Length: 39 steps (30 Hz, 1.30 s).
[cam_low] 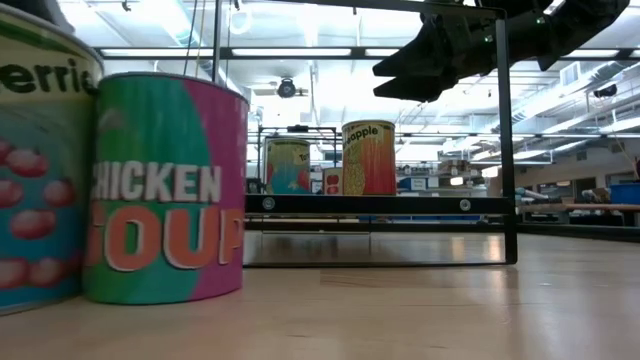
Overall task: Pick and place cans onto a shelf
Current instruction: Put the canned meatball sauce on the shelf
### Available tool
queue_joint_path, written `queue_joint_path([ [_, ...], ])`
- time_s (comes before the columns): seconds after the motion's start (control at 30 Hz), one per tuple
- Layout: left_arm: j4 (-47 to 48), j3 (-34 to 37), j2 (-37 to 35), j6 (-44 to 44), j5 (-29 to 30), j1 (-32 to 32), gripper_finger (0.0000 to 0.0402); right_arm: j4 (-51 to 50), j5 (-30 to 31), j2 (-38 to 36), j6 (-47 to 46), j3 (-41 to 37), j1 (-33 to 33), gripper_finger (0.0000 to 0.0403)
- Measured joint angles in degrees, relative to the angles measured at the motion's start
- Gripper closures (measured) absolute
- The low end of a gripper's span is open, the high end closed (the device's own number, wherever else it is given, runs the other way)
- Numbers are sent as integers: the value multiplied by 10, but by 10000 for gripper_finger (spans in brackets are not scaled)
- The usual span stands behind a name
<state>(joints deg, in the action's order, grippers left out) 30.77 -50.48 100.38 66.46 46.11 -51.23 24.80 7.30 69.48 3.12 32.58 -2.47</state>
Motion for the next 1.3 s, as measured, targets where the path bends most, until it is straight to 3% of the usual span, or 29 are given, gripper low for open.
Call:
queue_joint_path([
  [0.13,0,0,0,-14,-3,11,38,1,0,0,0,0,5,4],
  [0.37,16,-1,0,-14,-23,19,100,2,1,0,0,0,9,4],
  [0.5,48,0,-16,-13,-28,19,116,2,1,0,0,0,9,4],
  [0.83,135,0,-149,-12,-9,28,116,13,1,0,4,0,9,4],
  [1.03,134,0,-231,-94,2,60,116,15,1,0,4,0,9,4],
  [1.3,34,0,-314,-276,-32,97,116,14,1,0,5,0,9,4],
])
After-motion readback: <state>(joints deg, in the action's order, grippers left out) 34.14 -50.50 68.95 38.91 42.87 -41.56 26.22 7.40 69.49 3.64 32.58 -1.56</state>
